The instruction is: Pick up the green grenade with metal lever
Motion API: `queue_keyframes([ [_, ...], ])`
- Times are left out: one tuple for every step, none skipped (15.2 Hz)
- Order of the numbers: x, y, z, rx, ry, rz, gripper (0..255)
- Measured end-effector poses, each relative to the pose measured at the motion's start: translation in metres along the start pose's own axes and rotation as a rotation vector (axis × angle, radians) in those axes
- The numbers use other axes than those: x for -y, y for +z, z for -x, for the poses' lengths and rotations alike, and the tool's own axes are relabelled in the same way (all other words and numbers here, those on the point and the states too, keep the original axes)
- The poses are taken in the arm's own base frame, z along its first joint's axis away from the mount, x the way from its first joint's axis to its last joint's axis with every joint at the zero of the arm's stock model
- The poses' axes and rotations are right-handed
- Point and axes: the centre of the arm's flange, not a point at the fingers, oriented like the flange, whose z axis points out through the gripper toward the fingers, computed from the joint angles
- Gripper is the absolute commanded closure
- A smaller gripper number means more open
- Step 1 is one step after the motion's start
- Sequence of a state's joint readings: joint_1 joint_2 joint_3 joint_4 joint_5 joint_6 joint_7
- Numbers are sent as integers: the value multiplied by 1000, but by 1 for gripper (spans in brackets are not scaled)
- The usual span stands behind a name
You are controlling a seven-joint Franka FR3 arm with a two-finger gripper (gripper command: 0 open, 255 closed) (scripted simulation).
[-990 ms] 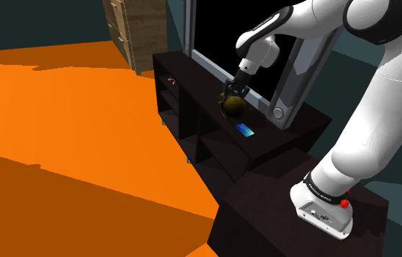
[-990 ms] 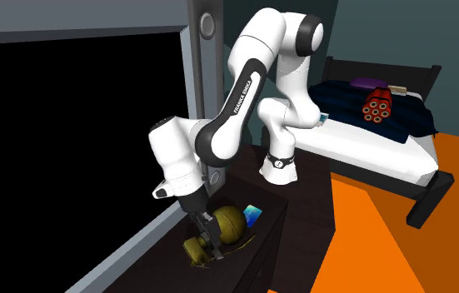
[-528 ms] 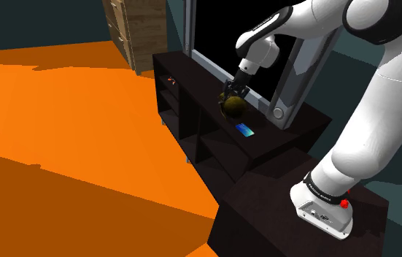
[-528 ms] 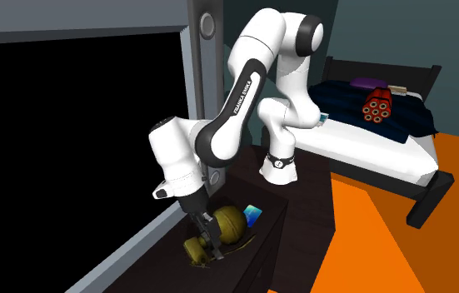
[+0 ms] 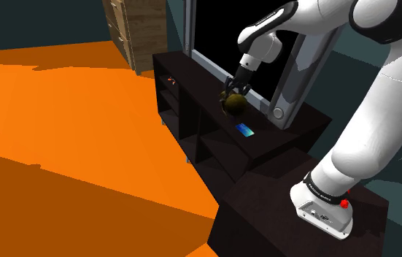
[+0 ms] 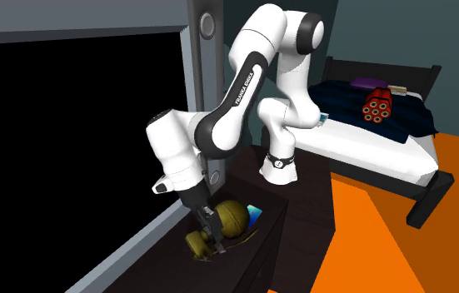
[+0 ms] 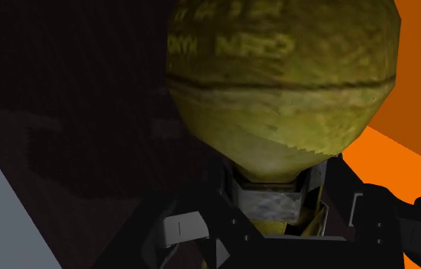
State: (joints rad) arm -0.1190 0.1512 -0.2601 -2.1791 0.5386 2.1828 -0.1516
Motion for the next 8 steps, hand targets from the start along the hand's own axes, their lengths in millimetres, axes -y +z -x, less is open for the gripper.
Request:
queue_keyframes([
  [3, -7, 1, 0, 0, 0, 255],
  [6, -14, 1, -5, 2, -1, 255],
  [7, -19, 3, -4, 1, 0, 255],
  [10, -25, 3, -3, 1, 0, 255],
  [11, -28, 3, -4, 1, 0, 255],
  [13, -33, 4, -5, 2, 0, 255],
  [14, -36, 4, -3, 1, 0, 255],
  [16, -40, 5, -3, 1, 0, 255],
])
